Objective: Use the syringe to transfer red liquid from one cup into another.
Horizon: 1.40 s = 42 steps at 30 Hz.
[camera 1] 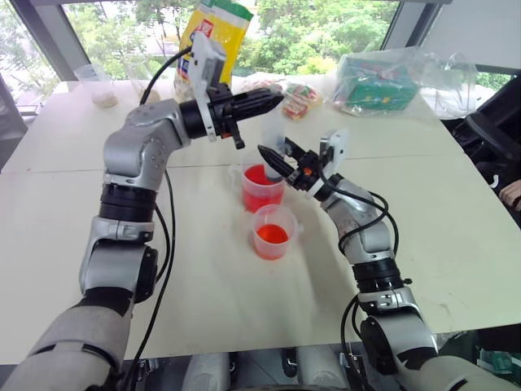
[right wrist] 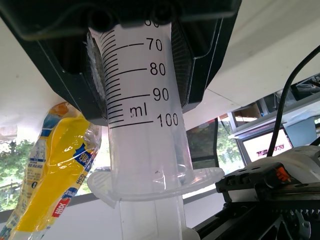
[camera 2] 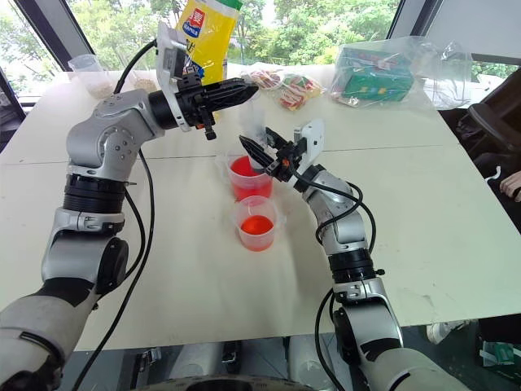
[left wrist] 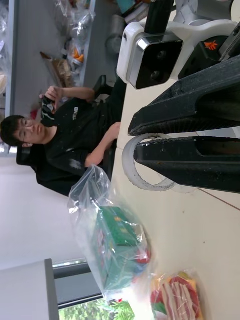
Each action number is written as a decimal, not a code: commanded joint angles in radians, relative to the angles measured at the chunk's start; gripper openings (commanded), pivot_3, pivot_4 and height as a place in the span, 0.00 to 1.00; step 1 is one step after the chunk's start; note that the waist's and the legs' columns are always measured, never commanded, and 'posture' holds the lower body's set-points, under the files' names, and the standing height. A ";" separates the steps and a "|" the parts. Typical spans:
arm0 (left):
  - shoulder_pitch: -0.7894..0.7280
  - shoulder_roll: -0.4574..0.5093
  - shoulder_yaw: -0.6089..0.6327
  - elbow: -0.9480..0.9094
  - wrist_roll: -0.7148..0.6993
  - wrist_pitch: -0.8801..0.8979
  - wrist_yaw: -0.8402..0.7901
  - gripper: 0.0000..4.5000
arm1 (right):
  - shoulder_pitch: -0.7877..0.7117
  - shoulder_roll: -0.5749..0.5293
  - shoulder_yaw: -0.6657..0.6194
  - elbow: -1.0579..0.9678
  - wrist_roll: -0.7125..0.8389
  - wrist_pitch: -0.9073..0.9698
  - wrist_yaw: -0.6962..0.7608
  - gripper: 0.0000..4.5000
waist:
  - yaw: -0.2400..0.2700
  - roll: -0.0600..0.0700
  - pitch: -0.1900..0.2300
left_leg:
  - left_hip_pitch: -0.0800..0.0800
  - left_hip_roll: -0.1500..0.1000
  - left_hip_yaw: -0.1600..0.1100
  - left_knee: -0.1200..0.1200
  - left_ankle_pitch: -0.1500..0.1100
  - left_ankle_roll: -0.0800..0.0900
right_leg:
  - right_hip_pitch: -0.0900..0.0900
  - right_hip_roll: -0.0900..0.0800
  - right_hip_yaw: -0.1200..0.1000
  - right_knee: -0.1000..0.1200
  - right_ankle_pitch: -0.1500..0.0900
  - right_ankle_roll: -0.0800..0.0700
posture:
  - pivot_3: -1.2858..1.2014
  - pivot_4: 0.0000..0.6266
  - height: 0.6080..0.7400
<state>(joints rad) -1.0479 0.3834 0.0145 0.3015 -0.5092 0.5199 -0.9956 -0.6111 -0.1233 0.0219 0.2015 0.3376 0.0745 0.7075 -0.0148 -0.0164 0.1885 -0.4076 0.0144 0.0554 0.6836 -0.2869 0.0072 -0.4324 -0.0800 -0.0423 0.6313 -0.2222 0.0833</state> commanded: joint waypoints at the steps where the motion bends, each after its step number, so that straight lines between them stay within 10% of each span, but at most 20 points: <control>1: -0.074 0.017 0.079 -0.030 0.000 -0.067 0.061 0.01 | 0.002 0.011 0.055 -0.028 -0.003 0.004 0.049 0.31 | 0.000 0.000 0.000 | 0.000 0.000 0.000 0.000 0.000 0.000 | 0.000 0.000 0.000 0.000 0.000 0.000 | 0.52 0.24 1.00; 11: -0.070 0.015 0.078 -0.041 -0.015 -0.045 0.052 0.01 | -0.013 0.012 0.050 -0.030 0.000 0.007 0.047 0.31 | 0.000 0.000 0.000 | 0.000 0.000 0.000 0.000 0.000 0.000 | 0.000 0.000 0.000 0.000 0.000 0.000 | 0.52 0.24 1.00; 22: 0.037 0.065 0.048 -0.157 -0.031 0.029 0.022 0.98 | -0.081 0.014 0.006 -0.102 0.047 0.046 -0.002 0.31 | 0.000 0.000 0.000 | 0.000 0.000 0.000 0.000 0.000 0.000 | 0.000 0.000 0.000 0.000 0.000 0.000 | 0.52 0.24 1.00; 34: 0.154 0.213 0.113 -0.268 -0.115 0.149 0.009 0.98 | -0.099 -0.002 -0.032 -0.203 0.106 0.125 -0.033 0.31 | 0.002 0.000 0.000 | 0.000 0.000 -0.001 0.000 0.000 0.000 | 0.000 0.000 0.000 0.000 0.000 0.000 | 0.52 0.24 1.00; 42: 0.141 0.207 0.127 -0.250 -0.107 0.127 0.038 0.98 | -0.060 -0.103 -0.093 -0.510 0.406 0.431 -0.032 0.31 | 0.003 0.000 0.000 | -0.001 0.000 -0.001 0.000 0.000 0.000 | 0.000 -0.001 0.000 -0.001 0.000 0.000 | 0.52 0.24 1.00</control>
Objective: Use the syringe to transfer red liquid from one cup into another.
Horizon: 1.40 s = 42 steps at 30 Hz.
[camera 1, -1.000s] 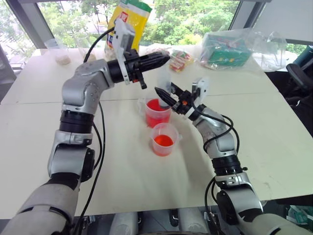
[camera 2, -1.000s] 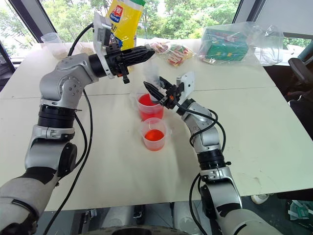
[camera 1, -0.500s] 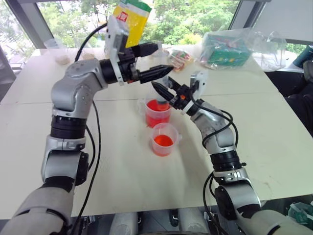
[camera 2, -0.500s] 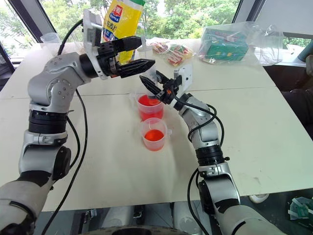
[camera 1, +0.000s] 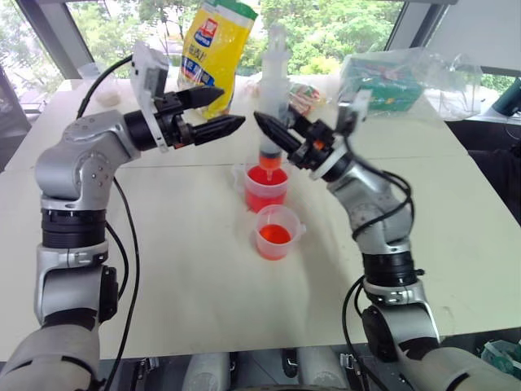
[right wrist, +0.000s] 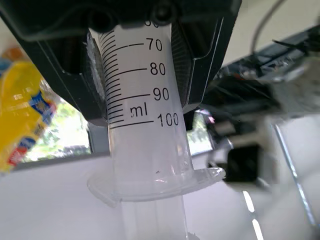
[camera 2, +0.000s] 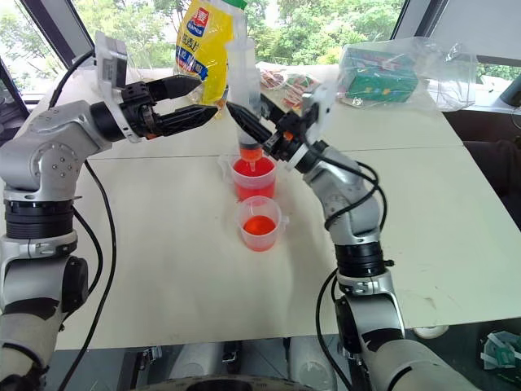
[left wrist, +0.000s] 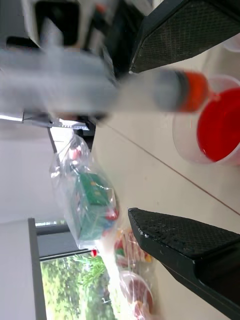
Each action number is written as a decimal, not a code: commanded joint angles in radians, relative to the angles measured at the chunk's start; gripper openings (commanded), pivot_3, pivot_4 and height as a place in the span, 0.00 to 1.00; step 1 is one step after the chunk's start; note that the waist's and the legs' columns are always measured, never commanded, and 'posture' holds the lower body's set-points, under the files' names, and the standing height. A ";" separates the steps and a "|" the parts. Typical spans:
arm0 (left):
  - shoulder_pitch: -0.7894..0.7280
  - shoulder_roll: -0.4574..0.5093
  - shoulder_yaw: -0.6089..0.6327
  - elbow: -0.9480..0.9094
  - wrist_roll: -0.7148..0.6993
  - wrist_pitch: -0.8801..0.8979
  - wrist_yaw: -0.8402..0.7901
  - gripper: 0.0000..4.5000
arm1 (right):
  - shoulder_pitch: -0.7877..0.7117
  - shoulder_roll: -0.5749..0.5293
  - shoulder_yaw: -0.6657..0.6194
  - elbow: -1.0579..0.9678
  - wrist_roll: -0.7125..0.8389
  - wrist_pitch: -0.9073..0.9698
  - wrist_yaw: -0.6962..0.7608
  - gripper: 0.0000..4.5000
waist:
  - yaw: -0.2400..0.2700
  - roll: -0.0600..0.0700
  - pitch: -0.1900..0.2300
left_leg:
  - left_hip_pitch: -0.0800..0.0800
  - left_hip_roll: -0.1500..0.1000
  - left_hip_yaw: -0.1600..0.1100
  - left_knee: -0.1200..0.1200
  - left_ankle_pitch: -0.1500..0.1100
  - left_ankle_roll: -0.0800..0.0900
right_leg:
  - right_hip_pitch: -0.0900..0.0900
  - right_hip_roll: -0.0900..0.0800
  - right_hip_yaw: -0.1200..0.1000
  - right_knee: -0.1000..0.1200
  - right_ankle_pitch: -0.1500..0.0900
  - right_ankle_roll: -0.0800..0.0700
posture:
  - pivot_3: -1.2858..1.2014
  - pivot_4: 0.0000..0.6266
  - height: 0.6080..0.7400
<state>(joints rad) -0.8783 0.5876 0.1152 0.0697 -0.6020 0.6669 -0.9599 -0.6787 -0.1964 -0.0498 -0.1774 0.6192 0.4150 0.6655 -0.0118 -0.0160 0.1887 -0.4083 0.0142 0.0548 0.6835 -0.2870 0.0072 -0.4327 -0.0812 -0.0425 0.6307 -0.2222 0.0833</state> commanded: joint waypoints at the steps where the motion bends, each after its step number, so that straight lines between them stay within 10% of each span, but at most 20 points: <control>1: -0.031 0.001 0.026 -0.017 -0.014 -0.021 0.002 0.98 | 0.023 -0.047 -0.024 -0.171 0.160 0.125 0.008 0.31 | 0.000 0.000 0.000 | 0.000 0.000 0.000 0.000 0.000 0.000 | 0.000 0.000 0.000 0.000 0.000 0.000 | 0.52 0.24 1.00; 22: 0.003 0.074 0.059 -0.111 -0.187 0.142 -0.072 0.98 | 0.261 -0.097 0.103 -0.178 0.027 0.030 0.079 0.31 | 0.000 0.000 0.000 | 0.000 0.000 0.000 0.000 0.000 0.000 | 0.000 0.001 0.000 0.000 0.000 0.000 | 0.52 0.24 1.00; 40: -0.043 -0.060 -0.018 -0.086 -0.130 0.069 -0.007 0.98 | 0.273 -0.092 0.122 -0.181 -0.005 0.014 0.088 0.31 | 0.001 0.000 0.000 | 0.000 0.000 0.000 0.000 0.000 0.000 | 0.000 0.001 0.000 0.000 0.000 0.000 | 0.52 0.24 1.00; 42: -0.044 -0.075 -0.032 -0.086 -0.127 0.062 -0.010 0.87 | 0.272 -0.091 0.122 -0.182 -0.006 0.014 0.086 0.31 | 0.001 0.000 0.000 | 0.000 0.000 0.000 0.000 0.000 0.000 | 0.000 0.001 0.000 0.000 0.000 0.000 | 0.52 0.24 1.00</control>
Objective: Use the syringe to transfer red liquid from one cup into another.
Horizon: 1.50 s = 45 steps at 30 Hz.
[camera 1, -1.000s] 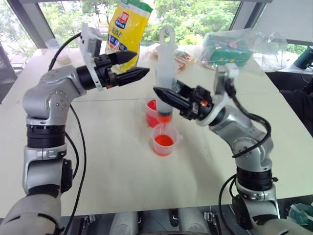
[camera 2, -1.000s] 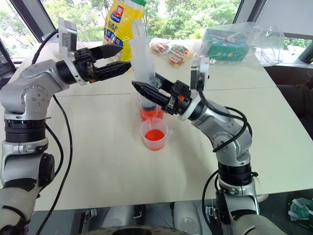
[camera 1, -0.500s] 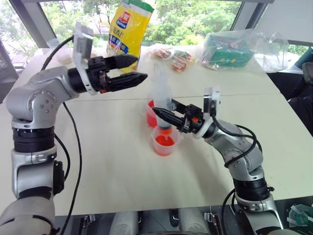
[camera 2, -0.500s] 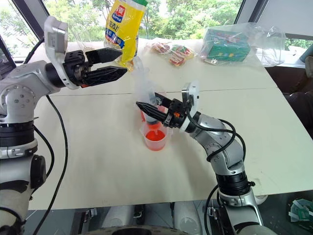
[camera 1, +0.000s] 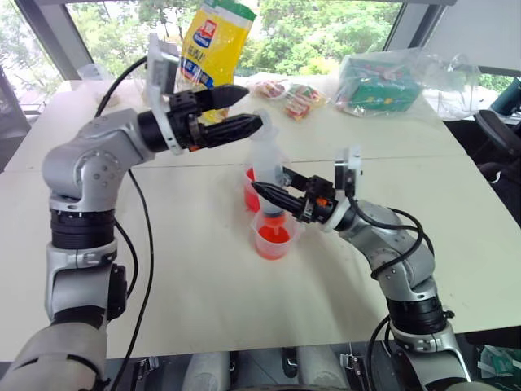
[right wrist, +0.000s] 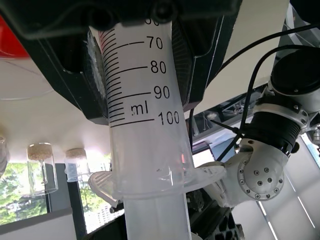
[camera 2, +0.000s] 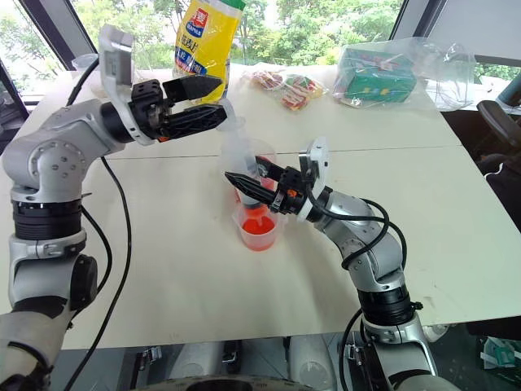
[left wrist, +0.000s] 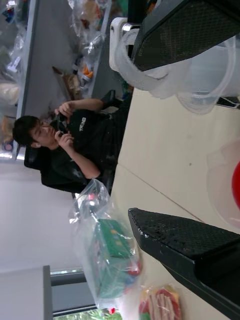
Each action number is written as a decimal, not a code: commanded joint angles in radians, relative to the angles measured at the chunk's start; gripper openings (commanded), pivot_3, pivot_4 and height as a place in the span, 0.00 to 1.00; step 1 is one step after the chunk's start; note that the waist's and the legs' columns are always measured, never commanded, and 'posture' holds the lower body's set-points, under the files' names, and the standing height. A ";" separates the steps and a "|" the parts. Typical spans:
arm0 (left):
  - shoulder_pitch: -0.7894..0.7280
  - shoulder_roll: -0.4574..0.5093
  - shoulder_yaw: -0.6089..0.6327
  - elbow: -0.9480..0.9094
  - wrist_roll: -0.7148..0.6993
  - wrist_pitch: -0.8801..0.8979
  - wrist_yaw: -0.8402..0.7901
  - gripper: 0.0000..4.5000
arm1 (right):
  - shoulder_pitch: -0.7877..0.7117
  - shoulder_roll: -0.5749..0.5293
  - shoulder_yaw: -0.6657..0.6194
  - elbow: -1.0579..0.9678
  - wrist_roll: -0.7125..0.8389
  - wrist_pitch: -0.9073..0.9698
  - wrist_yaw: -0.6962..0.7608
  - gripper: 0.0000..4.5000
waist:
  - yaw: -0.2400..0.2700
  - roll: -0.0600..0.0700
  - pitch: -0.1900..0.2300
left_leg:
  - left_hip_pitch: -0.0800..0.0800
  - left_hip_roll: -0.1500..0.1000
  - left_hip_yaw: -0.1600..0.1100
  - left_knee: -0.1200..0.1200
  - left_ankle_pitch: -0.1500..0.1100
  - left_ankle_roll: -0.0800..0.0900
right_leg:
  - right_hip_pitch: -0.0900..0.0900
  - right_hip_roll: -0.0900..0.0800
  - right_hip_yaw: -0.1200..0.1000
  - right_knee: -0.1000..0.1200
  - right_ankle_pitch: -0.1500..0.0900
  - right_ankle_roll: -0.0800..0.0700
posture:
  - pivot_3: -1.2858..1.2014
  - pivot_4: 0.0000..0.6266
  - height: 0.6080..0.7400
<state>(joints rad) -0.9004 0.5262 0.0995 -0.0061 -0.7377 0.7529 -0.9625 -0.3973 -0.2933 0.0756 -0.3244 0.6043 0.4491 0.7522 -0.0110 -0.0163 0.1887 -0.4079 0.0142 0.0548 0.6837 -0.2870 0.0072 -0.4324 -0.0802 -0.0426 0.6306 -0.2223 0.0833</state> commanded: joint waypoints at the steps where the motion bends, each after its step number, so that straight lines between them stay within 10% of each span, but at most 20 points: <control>1: -0.022 -0.019 -0.019 -0.013 0.005 -0.021 -0.010 0.78 | -0.009 0.007 -0.003 -0.036 0.007 -0.020 -0.001 0.31 | 0.000 0.000 0.000 | 0.000 0.000 0.000 0.000 0.000 0.000 | 0.000 0.000 0.000 0.000 0.000 0.000 | 0.52 0.24 1.00; 8: -0.009 -0.039 -0.030 -0.046 -0.020 0.008 -0.023 0.02 | -0.012 0.006 -0.007 -0.041 0.009 -0.020 -0.012 0.31 | -0.002 0.000 0.000 | 0.000 0.000 0.000 0.000 0.000 0.000 | 0.000 0.000 0.000 0.000 0.000 0.000 | 0.52 0.24 1.00; 45: 0.065 -0.010 -0.094 -0.090 -0.012 0.051 -0.064 0.02 | -0.130 0.008 -0.097 -0.129 0.174 0.126 -0.134 0.31 | -0.001 0.000 0.000 | 0.000 0.000 0.000 0.000 0.000 0.000 | 0.000 0.000 0.000 0.000 0.000 0.000 | 0.52 0.24 1.00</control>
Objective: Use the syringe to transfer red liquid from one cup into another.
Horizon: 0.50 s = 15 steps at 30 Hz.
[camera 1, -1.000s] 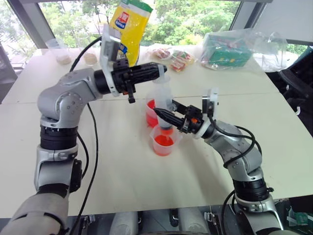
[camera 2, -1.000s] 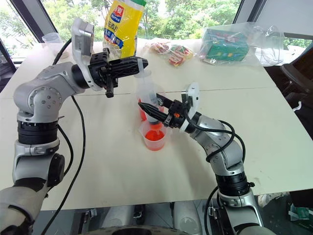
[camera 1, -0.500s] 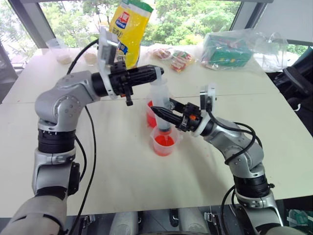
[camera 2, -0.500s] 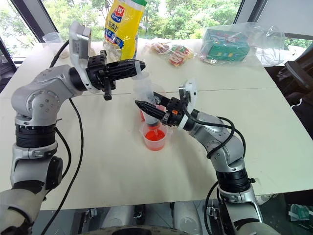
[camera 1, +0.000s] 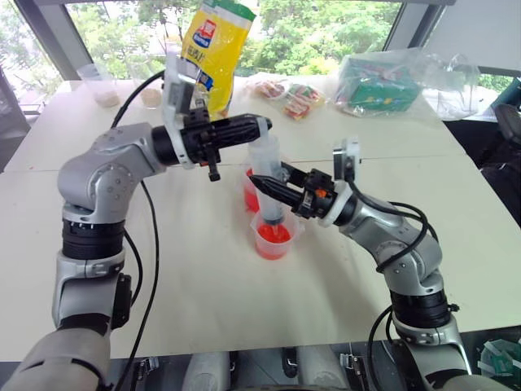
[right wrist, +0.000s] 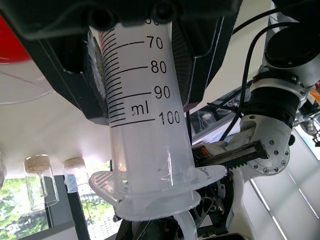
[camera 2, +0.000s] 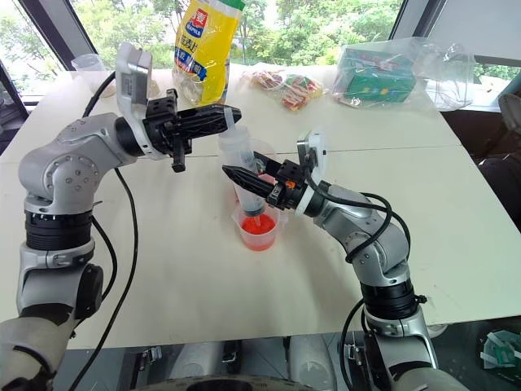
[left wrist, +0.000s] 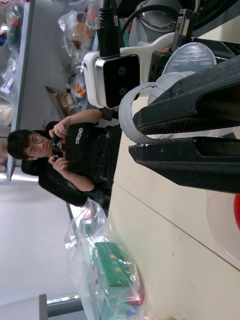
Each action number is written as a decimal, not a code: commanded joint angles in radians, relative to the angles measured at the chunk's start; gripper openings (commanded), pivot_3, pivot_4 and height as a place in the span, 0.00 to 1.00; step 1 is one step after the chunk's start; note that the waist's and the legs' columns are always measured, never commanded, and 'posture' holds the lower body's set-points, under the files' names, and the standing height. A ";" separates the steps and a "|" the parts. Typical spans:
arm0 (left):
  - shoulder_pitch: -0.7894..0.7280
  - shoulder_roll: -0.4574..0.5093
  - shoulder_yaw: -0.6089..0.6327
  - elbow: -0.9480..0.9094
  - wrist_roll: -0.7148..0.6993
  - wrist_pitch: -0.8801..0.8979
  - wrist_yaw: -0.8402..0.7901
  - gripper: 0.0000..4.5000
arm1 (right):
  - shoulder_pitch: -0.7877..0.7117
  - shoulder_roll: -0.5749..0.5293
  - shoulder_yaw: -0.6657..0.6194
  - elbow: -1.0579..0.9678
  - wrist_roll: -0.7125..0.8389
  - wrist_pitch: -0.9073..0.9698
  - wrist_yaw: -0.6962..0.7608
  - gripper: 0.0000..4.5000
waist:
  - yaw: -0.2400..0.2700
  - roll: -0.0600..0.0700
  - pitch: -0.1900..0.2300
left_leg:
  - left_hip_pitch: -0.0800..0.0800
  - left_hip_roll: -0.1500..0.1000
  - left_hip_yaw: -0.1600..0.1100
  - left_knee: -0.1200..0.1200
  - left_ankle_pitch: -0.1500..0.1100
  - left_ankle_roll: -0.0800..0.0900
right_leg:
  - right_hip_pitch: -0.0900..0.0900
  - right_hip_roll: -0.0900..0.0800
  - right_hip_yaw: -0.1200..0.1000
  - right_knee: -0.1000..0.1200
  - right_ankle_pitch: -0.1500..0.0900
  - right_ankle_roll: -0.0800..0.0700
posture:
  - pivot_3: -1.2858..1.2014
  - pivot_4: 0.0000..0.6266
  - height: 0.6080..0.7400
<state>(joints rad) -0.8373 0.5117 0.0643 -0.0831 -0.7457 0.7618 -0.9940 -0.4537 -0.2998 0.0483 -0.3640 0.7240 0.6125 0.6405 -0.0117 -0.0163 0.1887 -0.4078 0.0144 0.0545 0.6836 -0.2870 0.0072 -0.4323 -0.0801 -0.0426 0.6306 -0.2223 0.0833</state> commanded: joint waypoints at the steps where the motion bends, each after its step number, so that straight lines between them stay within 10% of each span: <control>1: -0.007 0.007 -0.051 -0.004 -0.005 0.043 -0.030 0.08 | -0.070 0.014 -0.068 -0.090 0.059 -0.033 -0.023 0.31 | 0.000 0.000 0.000 | 0.000 0.000 0.000 0.000 0.000 0.000 | 0.000 0.000 0.000 0.000 0.000 0.000 | 0.52 0.24 1.00; 10: -0.068 0.060 0.026 0.062 -0.001 0.023 -0.016 0.99 | -0.040 0.016 -0.055 -0.099 0.086 0.005 -0.038 0.31 | -0.001 0.000 0.000 | 0.000 0.000 0.000 0.000 0.000 0.000 | 0.000 0.000 0.000 0.000 0.000 0.000 | 0.52 0.24 1.00; 15: -0.070 0.125 0.083 0.080 -0.020 0.015 -0.037 0.99 | -0.056 0.011 -0.079 -0.096 0.105 0.026 -0.072 0.31 | -0.001 0.000 0.000 | 0.000 0.000 0.000 0.000 0.000 0.000 | 0.000 0.000 0.000 0.000 0.000 0.000 | 0.52 0.24 1.00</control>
<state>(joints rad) -0.8917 0.6168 0.1104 0.0055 -0.7514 0.7797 -1.0188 -0.4783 -0.2925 0.0025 -0.3987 0.7955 0.6457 0.5770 -0.0130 -0.0163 0.1887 -0.4078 0.0146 0.0545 0.6836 -0.2870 0.0072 -0.4325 -0.0799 -0.0427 0.6306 -0.2223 0.0833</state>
